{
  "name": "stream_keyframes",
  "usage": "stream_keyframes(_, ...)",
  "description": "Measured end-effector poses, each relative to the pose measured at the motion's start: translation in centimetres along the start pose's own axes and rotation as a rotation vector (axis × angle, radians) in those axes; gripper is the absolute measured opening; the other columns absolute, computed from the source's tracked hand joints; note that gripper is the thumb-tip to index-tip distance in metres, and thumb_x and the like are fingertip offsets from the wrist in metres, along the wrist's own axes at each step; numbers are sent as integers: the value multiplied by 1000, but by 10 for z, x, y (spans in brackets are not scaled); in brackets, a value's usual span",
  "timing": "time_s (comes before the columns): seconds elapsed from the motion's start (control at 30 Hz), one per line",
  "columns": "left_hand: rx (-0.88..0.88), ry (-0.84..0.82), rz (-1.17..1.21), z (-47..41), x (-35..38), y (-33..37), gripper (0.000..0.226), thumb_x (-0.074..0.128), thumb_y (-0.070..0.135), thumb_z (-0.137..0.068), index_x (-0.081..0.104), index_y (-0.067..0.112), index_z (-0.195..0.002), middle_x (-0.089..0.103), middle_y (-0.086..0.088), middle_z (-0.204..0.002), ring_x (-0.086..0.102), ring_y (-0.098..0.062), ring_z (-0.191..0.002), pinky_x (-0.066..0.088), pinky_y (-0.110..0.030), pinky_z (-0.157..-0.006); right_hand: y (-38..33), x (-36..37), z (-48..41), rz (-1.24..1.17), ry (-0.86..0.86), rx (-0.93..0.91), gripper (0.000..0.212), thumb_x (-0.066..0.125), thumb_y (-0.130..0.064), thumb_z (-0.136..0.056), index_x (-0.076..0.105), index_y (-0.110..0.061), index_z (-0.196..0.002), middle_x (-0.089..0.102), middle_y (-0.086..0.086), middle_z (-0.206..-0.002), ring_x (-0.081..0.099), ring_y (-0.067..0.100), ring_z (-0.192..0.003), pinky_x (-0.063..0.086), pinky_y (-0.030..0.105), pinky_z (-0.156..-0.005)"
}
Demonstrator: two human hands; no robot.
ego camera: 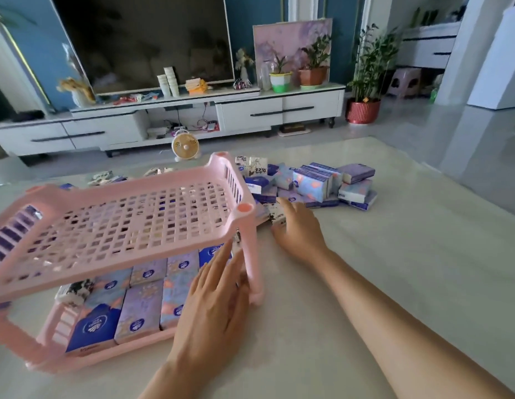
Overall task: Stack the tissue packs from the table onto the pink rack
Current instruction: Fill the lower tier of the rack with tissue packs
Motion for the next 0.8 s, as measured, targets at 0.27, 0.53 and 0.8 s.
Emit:
stream_keyframes(0.27,-77,85,15,2,-5,2,55,34,39,-86,39,24,-138,38,13,-141,35,-3,-128,36,-33,-102,-1,-2,2,-21,155,61,36,59,-24,-76,58,-10,-109,59,11,-111,49,33,-108,38,37,-85)
stream_keyframes(0.53,-95,85,142,12,-14,8,54,30,46,-86,15,39,-137,31,26,-131,37,-4,-124,37,-32,-101,-5,-67,82,-679,103,239,48,74,-4,-70,51,-11,-111,56,-3,-101,56,13,-94,44,22,-80)
stream_keyframes(0.8,20,869,54,121,-142,-9,28,45,6,-79,47,5,-107,46,-1,-110,42,-9,-116,35,-26,-98,-121,-96,204,-1301,-247,11,34,83,-10,-60,70,-11,-92,72,5,-92,68,11,-83,51,15,-68)
Point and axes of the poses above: each hand's wrist, its own z-axis away from the middle knuckle, its own x-axis out of the palm, y = z × x, the point moved 7 cm from there along -z, towards the middle knuckle
